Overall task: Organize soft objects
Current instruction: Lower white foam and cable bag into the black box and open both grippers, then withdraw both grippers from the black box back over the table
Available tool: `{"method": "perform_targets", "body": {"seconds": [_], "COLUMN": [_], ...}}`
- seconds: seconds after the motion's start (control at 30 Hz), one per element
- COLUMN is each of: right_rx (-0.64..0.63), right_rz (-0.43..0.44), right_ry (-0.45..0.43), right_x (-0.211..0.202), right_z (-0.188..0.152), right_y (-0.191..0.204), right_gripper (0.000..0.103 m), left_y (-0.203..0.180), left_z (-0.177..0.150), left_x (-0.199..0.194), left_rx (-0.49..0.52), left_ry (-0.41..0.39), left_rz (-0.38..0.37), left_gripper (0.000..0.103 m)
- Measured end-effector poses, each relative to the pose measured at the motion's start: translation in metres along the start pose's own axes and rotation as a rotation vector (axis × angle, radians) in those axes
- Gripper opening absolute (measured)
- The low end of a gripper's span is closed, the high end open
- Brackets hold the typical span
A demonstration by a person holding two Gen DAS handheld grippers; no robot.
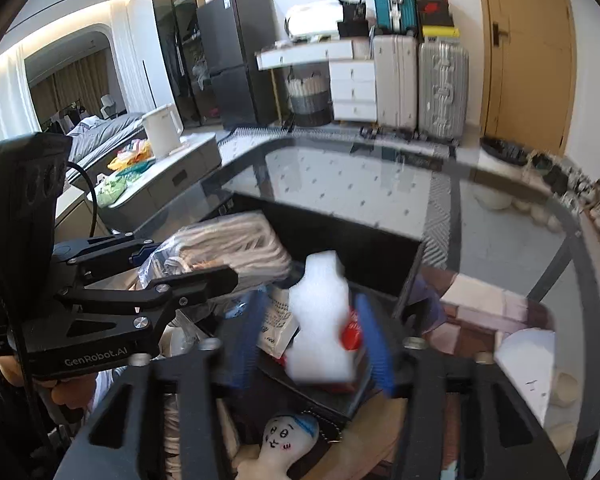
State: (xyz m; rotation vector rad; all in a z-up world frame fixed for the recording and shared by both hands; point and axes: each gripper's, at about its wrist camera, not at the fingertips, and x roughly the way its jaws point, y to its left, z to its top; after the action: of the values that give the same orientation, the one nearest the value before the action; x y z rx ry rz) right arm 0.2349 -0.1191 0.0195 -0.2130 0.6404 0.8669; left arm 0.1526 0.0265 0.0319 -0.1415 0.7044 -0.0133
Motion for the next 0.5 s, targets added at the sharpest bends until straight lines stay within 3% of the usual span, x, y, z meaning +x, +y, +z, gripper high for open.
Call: {"method": "perform_targets", "body": {"seconds": [0.03,0.1,0.2,0.23,0.5], "right_rx": [-0.002,-0.001,0.02,0.027,0.068], "right_rz": [-0.012,-0.036,-0.056,-0.061,-0.059], "right_ry": [-0.007,-0.025,-0.032,-0.034,-0.038], "right_x": [-0.004,-0.014,-0.028,-0.031,-0.062], "right_z": [-0.001,-0.004,-0.01,-0.012,-0.039], "right_y": [0.0,0.001,-0.001,-0.002,0.002], "right_gripper": [0.084,0.096,0.102,0.102,0.102], "left_y": [0.0,0.0,0.001,0.001,0.008], "left_z": [0.0,-0.002,-0.005,-0.005,-0.017], "left_x": [-0.003,-0.01,-0.023,-0.027,-0.053], "left_rx": [0.005,0.02,0.03,0.031,0.026], "left_ry": [-0.009,-0.026,-0.06,-0.071,-0.099], "left_rz": [-0.001,0.006,0.031,0.04,0.088], "left_gripper": [0.063,0.07,0.098,0.102,0.103]}}
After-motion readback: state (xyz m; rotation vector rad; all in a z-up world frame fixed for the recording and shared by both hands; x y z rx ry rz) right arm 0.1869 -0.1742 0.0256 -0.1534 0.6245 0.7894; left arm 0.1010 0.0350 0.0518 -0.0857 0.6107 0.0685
